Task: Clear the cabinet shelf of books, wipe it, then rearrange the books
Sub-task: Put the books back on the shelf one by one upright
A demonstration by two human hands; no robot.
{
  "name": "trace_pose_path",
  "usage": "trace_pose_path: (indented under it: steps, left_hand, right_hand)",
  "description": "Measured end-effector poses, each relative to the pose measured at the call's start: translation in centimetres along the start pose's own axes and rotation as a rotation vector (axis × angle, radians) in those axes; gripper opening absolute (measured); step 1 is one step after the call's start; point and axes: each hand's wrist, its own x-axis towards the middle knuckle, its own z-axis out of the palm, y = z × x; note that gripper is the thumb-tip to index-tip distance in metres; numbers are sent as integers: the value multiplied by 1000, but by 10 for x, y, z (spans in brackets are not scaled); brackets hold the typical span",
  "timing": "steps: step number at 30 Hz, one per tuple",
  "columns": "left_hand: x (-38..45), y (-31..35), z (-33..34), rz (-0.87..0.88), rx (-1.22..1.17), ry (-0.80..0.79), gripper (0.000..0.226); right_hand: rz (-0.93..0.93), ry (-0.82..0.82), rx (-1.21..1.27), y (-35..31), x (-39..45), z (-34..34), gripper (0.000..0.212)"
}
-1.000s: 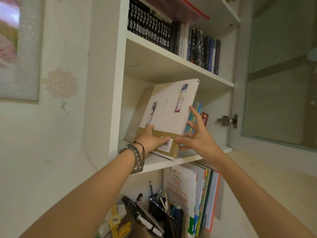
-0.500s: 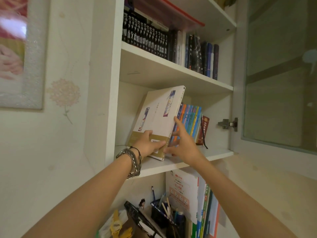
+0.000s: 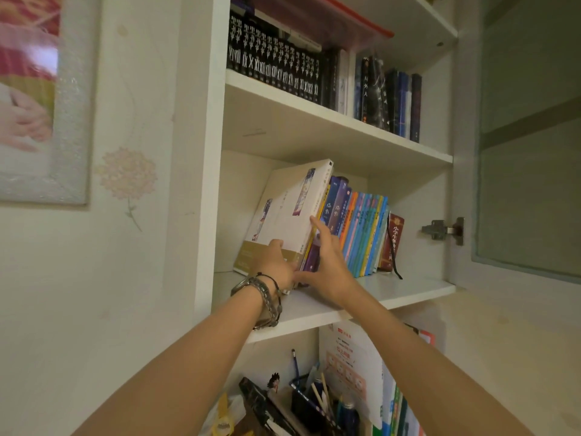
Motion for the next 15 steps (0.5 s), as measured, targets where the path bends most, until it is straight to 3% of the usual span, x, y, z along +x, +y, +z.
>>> trace_pose_path:
  steps: [12, 15]
  left_hand:
    - [7, -8, -1, -6, 5, -13, 56]
    - [4, -8, 0, -2, 44, -28, 56]
  right_hand:
    - [15, 11, -59, 1, -8, 1, 109]
    - [16, -17, -130, 2, -17, -8, 85]
